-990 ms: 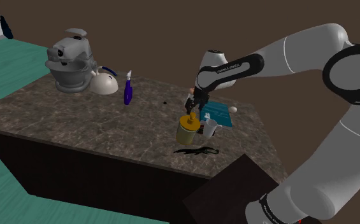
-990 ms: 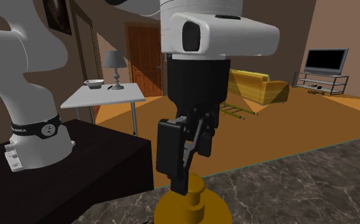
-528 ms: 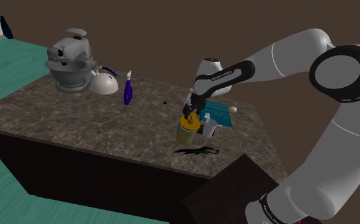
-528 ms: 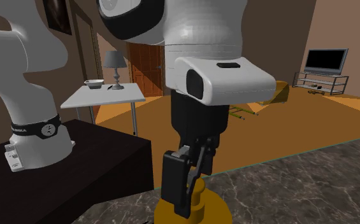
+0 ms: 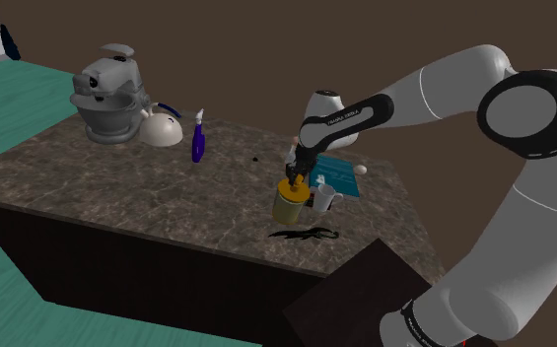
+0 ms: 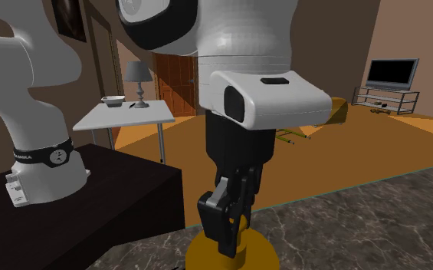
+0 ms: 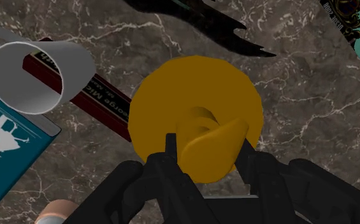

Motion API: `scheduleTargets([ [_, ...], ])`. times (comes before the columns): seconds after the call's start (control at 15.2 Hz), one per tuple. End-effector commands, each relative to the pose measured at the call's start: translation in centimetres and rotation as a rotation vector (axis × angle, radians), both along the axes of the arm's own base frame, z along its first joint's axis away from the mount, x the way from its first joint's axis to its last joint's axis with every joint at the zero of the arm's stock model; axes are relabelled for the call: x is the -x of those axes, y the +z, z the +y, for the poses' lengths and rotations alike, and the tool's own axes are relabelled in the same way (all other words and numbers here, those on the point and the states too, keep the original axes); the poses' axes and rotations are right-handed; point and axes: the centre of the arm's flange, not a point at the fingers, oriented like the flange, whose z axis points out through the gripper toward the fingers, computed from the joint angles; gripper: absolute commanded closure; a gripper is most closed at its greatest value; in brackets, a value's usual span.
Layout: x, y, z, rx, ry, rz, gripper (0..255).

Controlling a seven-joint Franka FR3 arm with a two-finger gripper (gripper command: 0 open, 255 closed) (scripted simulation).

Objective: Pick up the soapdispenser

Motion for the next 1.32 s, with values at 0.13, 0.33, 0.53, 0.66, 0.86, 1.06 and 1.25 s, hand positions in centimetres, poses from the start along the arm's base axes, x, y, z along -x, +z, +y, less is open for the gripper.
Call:
scheduleTargets([
  [0.13, 0.0, -0.1, 0.0, 0.000, 0.000, 0.002, 255],
  [0.33, 0.0, 1.5, 0.0, 0.000, 0.000, 0.002, 255],
  [0.53, 0.0, 3.1, 0.0, 0.000, 0.000, 0.002, 255],
  [0.66, 0.0, 4.1, 0.0, 0.000, 0.000, 0.002, 255],
  [0.86, 0.0, 5.7, 0.0, 0.000, 0.000, 0.002, 255],
  [1.06, 0.0, 7.3, 0.0, 0.000, 0.000, 0.002, 255],
  [1.25, 0.0, 7.9, 0.0, 0.000, 0.000, 0.002, 255],
])
